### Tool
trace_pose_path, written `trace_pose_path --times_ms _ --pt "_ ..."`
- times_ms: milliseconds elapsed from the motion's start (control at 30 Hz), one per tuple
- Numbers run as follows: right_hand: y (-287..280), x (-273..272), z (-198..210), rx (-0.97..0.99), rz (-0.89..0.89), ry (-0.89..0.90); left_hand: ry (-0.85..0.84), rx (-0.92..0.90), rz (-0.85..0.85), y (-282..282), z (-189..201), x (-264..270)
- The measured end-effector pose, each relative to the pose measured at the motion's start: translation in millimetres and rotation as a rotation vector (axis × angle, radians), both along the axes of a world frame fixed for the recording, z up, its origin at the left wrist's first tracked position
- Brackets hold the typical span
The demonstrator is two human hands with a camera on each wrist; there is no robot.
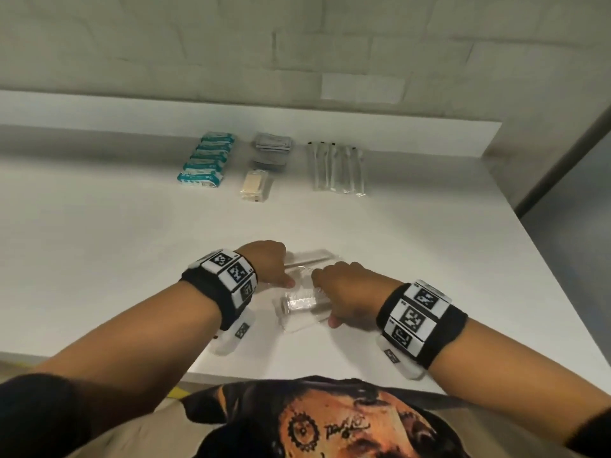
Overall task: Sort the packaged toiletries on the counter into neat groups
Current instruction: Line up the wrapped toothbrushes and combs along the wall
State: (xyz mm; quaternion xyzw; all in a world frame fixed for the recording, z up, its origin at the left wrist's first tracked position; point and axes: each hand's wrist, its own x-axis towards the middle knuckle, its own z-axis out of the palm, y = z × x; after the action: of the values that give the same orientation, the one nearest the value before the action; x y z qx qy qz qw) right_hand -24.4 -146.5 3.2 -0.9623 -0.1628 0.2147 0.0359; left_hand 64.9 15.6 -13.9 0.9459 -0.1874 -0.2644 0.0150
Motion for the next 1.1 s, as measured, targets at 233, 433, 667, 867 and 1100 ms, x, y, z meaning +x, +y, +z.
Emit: trace_pose_path --times_ms 233,433,667,867,1100 --pt "6 1 1 -0.078 -0.035 0.075 0.009 -0.021 -0.051 4 -7 4" --pt "-6 6 -2 0.062 -0.192 0.102 0.037 -0.143 -0.049 4 -8 10" --pt "-99 20 10 0.426 -0.702 -0.028 -0.003 -0.502 0.141 -22 -1 24" --pt "-167 40 -4 0.285 -0.858 -0.143 -0.105 -0.551 0.126 -96 19 32" --pt "-195 50 27 0.166 -0.331 -0.397 -0.092 -0.667 -0.001 -180 39 28"
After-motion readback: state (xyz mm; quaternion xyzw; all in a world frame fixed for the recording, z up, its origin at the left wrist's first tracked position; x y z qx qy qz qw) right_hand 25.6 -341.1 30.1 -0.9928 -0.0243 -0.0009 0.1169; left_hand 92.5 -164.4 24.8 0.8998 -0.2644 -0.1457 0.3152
